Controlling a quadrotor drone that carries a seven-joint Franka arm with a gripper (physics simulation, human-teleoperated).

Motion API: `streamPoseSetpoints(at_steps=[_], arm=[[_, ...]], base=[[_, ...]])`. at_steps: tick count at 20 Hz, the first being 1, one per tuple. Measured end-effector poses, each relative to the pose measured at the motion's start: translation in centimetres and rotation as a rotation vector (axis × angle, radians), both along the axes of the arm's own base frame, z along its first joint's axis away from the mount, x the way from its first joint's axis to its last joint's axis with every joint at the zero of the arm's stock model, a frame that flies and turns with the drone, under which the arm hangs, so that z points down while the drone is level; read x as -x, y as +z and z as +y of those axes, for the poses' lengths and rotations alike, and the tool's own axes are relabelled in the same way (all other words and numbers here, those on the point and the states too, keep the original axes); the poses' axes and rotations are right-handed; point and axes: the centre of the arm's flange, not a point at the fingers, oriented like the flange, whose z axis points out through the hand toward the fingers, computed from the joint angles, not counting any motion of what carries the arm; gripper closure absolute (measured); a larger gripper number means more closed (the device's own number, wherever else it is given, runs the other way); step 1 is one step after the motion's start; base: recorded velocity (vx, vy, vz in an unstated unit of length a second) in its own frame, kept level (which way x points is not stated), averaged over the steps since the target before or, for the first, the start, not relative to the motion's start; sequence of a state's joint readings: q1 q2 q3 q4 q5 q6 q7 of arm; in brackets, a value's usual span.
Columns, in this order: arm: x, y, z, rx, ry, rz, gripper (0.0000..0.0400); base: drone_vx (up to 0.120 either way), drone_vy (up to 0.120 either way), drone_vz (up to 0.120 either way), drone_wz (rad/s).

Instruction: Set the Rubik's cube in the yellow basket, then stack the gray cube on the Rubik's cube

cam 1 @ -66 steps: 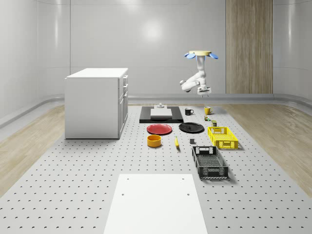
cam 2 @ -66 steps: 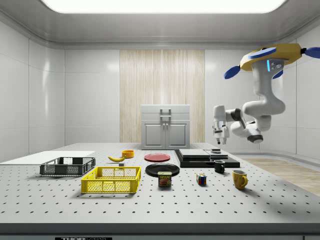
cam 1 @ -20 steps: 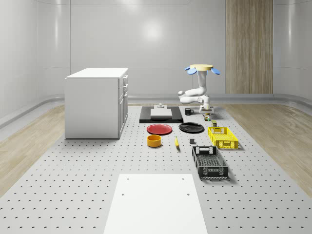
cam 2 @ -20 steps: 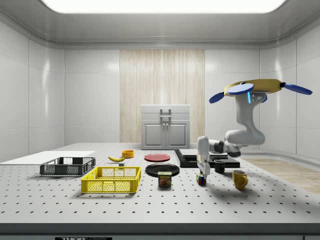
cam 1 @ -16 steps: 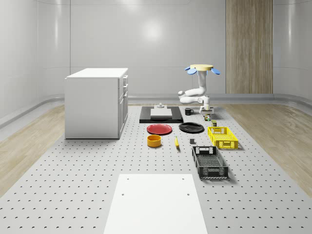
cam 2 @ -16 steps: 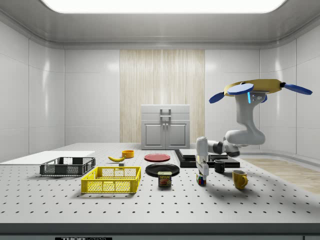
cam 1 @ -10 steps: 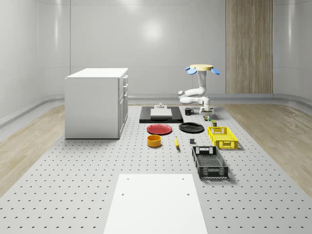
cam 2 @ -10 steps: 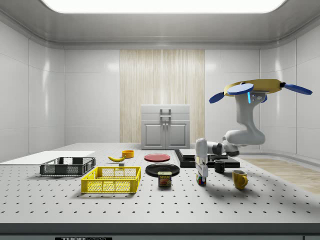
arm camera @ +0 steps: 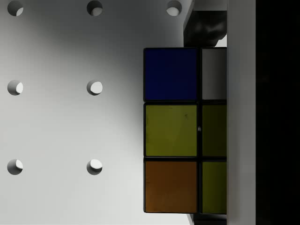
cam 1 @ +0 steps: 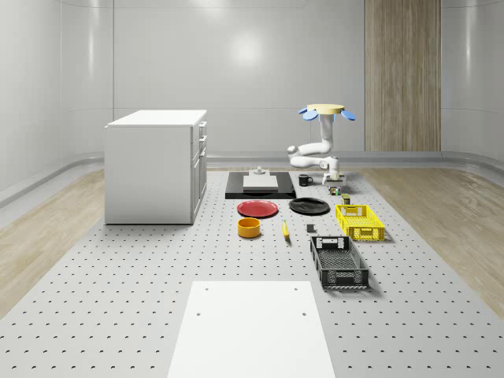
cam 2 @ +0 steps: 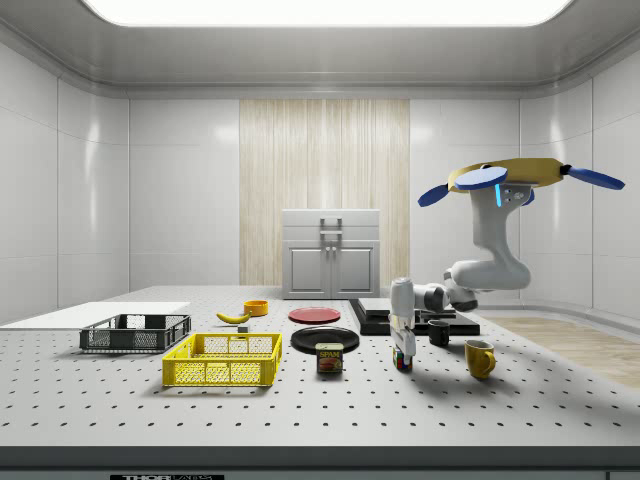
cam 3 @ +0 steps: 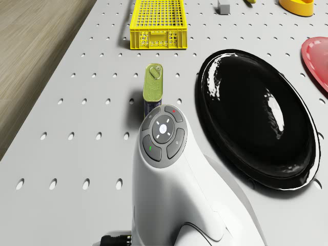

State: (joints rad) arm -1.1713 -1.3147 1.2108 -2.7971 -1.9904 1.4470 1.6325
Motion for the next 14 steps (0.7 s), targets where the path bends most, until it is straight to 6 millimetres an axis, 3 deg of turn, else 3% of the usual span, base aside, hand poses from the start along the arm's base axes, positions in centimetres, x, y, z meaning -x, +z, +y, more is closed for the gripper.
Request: streamPoseSetpoints(at_steps=[5, 14], arm=[[-0.01, 0.03, 0.00, 0.000, 0.000, 0.000, 0.0061], [-0.01, -0.84, 0.00, 0.000, 0.000, 0.000, 0.0073]], base=[[0.000, 0.000, 0.000, 0.000], [0.000, 0.000, 0.000, 0.000]])
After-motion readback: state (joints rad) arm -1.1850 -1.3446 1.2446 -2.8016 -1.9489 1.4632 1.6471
